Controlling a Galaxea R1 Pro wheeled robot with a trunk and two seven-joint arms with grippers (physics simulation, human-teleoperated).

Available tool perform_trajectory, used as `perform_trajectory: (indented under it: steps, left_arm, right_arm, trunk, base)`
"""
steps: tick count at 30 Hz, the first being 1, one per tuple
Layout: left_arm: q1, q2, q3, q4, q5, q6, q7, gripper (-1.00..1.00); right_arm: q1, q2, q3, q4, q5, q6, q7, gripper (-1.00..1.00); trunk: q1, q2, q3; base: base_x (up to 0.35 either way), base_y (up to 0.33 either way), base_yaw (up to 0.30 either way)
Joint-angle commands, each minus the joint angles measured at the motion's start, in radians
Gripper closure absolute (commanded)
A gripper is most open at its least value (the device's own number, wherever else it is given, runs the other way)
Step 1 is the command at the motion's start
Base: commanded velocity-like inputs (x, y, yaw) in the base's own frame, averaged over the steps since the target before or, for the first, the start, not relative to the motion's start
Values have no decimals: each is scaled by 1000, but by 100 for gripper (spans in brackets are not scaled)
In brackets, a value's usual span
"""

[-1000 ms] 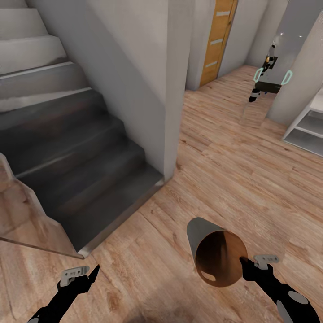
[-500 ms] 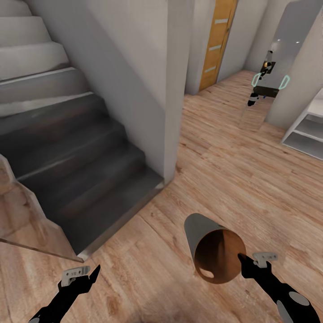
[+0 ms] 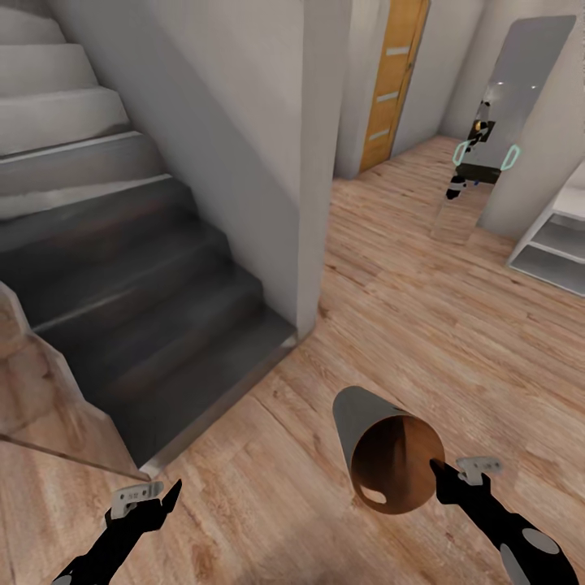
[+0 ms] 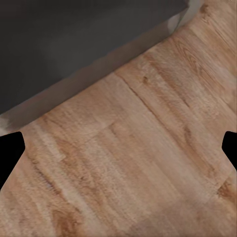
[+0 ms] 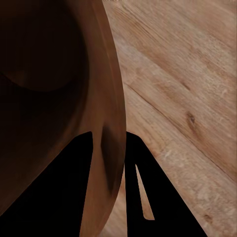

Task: Put the three can of soda from the living room inside the tash can in the kitchen.

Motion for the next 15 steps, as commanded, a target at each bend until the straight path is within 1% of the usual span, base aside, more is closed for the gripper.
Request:
perform_trajectory:
  steps: [1, 3, 15]
  left_arm:
    - [0, 0, 0, 0, 0, 0, 0, -100]
    - [0, 0, 0, 0, 0, 0, 0, -100]
    - [-1, -1, 0, 0, 0, 1, 2, -100]
  right_arm:
    - [0, 1, 0, -1, -6, 0, 3, 100]
    - [0, 4, 0, -1, -6, 0, 3, 100]
    - [0, 9, 1, 6, -5, 0, 4, 100]
  trunk:
    - [0, 0, 2]
    - [0, 0, 5]
    - [-46, 84, 62]
  base:
    - [0, 0, 0]
    - [0, 0, 0]
    - [0, 0, 0]
